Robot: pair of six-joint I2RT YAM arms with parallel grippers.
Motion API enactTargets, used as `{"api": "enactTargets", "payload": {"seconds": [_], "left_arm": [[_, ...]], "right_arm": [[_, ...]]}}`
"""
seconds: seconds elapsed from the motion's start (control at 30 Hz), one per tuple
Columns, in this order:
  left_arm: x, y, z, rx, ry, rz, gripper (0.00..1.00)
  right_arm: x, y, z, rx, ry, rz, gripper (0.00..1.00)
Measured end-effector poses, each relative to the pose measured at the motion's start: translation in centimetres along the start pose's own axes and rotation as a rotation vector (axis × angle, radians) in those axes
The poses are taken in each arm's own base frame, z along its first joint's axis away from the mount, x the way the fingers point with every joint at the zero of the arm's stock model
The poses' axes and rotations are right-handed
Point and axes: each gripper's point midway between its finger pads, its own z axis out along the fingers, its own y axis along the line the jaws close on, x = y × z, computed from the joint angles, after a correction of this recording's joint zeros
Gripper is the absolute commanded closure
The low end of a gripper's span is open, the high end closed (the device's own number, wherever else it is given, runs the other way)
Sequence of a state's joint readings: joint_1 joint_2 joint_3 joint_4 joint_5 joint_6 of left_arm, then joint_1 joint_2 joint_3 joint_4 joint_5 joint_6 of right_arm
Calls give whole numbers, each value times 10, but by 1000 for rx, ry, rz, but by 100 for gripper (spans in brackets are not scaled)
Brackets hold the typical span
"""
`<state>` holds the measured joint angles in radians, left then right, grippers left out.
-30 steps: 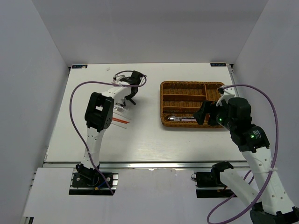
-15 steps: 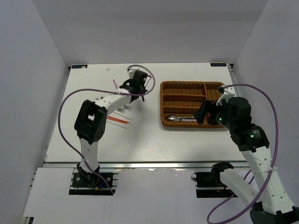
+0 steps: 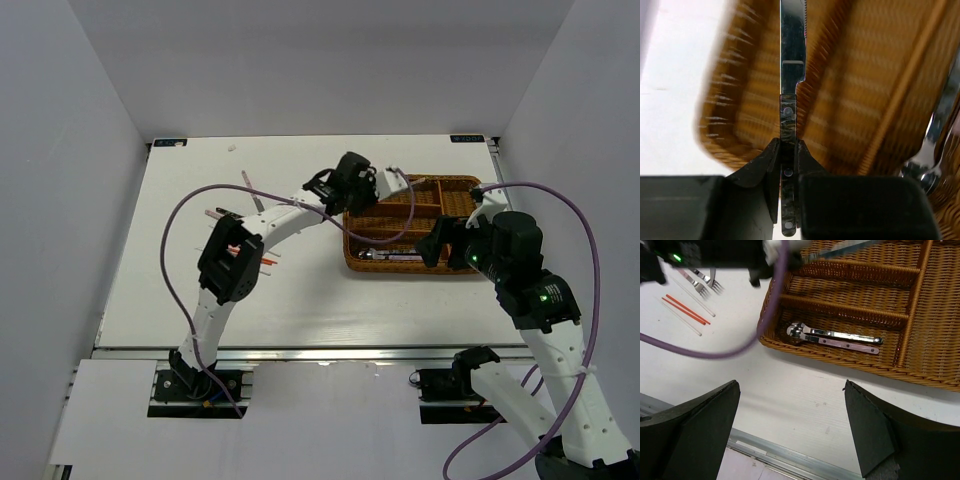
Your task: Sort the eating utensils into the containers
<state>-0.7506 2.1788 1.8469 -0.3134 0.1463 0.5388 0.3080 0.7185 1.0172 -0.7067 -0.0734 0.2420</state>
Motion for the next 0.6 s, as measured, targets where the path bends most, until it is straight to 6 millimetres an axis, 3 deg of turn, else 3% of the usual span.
{"api": "enactTargets", "payload": {"seconds": [0.13, 0.23, 0.3, 0.33, 0.37, 0.43, 0.47, 0.5, 0.6], "left_arm": [[39, -36, 28, 107, 101, 128, 98], [19, -40, 30, 118, 54, 175, 92], [13, -44, 31, 127, 34, 183, 82], [12, -47, 32, 135, 27, 181, 75], [10, -50, 33, 136, 14, 172, 61], [6, -51, 37, 118, -16, 145, 53], [6, -51, 38, 108, -23, 132, 42], [9, -52, 39, 90, -35, 110, 4], [4, -33, 33, -18, -63, 54, 2]], "right_arm": [[0, 0, -1, 1, -1, -4, 11], [0, 0, -3, 2, -7, -9, 11], [0, -1, -5, 6, -8, -11, 11], [1, -2, -5, 9, -6, -11, 11], [1, -2, -5, 10, -3, -12, 11], [3, -2, -5, 12, 2, -11, 11], [3, -3, -5, 13, 4, -11, 11], [3, -3, -5, 14, 5, -11, 11], [4, -3, -4, 16, 9, -11, 11]]}}
